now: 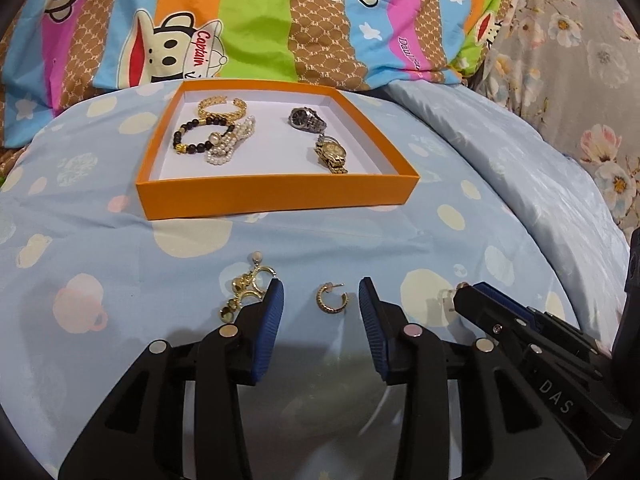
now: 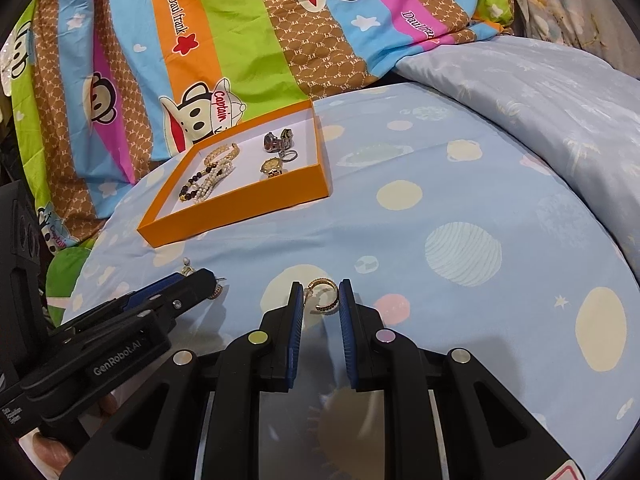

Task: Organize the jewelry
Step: 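Grasp the other gold hoop earring with the left tool while the right tool holds its hoop, then carry both gold hoops into the box and open both tools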

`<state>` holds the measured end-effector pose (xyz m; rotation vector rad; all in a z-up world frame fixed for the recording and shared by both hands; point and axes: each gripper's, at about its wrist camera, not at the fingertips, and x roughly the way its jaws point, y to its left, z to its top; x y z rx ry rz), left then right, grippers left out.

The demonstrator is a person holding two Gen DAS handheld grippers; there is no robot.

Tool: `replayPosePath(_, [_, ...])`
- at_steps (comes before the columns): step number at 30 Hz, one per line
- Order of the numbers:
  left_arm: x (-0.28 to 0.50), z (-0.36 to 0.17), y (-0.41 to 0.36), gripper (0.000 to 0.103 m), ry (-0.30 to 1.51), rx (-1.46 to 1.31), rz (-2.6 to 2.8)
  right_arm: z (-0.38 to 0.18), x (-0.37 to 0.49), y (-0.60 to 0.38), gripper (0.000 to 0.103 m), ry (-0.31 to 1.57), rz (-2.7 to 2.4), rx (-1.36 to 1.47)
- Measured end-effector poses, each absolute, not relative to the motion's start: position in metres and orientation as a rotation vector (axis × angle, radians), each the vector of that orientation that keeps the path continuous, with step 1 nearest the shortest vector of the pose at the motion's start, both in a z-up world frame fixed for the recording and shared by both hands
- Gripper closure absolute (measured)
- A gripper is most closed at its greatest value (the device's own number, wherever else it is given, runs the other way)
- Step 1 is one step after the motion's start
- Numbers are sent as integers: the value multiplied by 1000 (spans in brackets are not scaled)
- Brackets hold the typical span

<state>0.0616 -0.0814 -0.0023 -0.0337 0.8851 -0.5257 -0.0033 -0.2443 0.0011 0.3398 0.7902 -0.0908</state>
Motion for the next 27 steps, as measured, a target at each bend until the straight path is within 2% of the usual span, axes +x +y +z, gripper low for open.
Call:
replayPosePath(7, [61,-5,-95,70,896,32,-548,0,-3,-246,86,797,-81,351])
replayPosePath(9, [62,-5,-96,86,900,32,-556,-1,-2,-246,86,799,-78,354])
replayPosePath(10, [63,-6,-96,87,905,30,-558,-1,-2,-246,86,801,-77,355])
replayPosePath(27, [59,7,-71,87,857,-23,-524,15,-1,-241,86,758,-82,314])
